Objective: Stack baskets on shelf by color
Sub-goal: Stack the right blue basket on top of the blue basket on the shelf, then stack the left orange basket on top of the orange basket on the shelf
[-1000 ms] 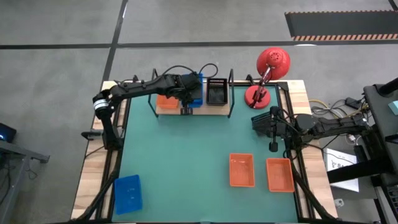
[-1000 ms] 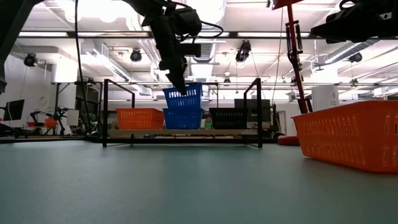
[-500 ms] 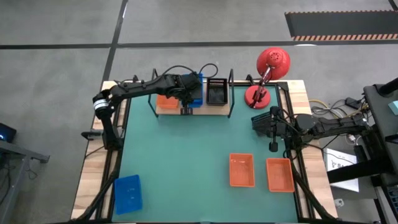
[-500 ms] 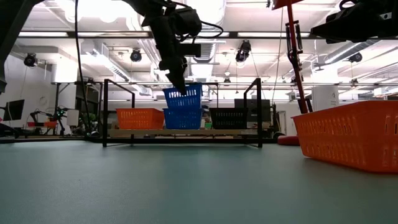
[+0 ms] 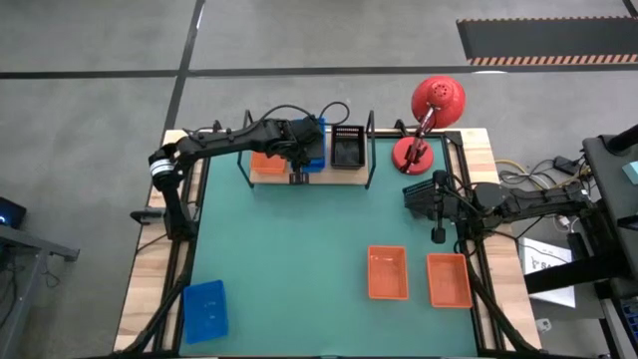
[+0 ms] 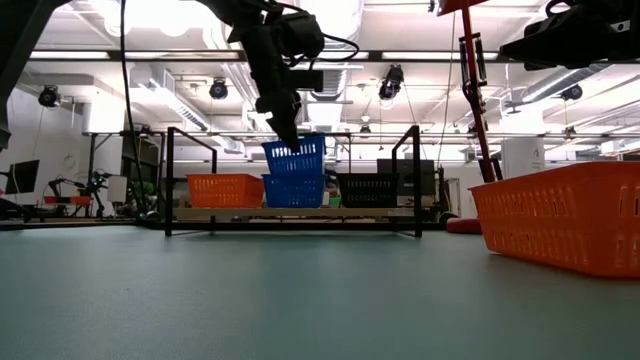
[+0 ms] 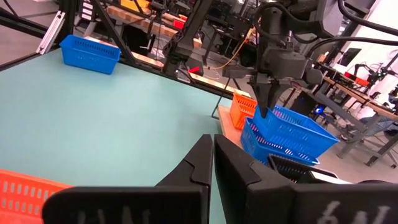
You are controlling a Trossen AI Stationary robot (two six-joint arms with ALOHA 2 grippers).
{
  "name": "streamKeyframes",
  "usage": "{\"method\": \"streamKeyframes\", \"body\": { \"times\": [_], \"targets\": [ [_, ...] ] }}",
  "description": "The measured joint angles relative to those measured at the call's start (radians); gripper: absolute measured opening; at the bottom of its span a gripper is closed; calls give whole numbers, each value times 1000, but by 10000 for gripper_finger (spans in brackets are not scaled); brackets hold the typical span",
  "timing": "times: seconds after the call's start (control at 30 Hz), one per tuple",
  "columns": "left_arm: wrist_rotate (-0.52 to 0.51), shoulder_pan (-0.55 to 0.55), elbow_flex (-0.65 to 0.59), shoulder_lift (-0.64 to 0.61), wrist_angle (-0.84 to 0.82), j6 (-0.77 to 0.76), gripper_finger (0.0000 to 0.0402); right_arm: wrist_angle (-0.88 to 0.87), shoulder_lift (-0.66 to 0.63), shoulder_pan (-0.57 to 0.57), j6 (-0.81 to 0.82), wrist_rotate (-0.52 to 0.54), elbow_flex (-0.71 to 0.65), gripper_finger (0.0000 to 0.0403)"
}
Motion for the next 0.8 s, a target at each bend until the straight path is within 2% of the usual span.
{"method": "streamKeyframes", "body": {
  "times": [0.13,0.5,0.8],
  "targets": [
    [6,0,0,0,0,0,10,0,0,0,0,0,0,9],
    [7,1,1,0,4,-1,86,-1,0,0,0,0,0,9],
    [7,-24,23,0,-4,-3,96,-1,0,0,0,0,0,9]
  ]
}}
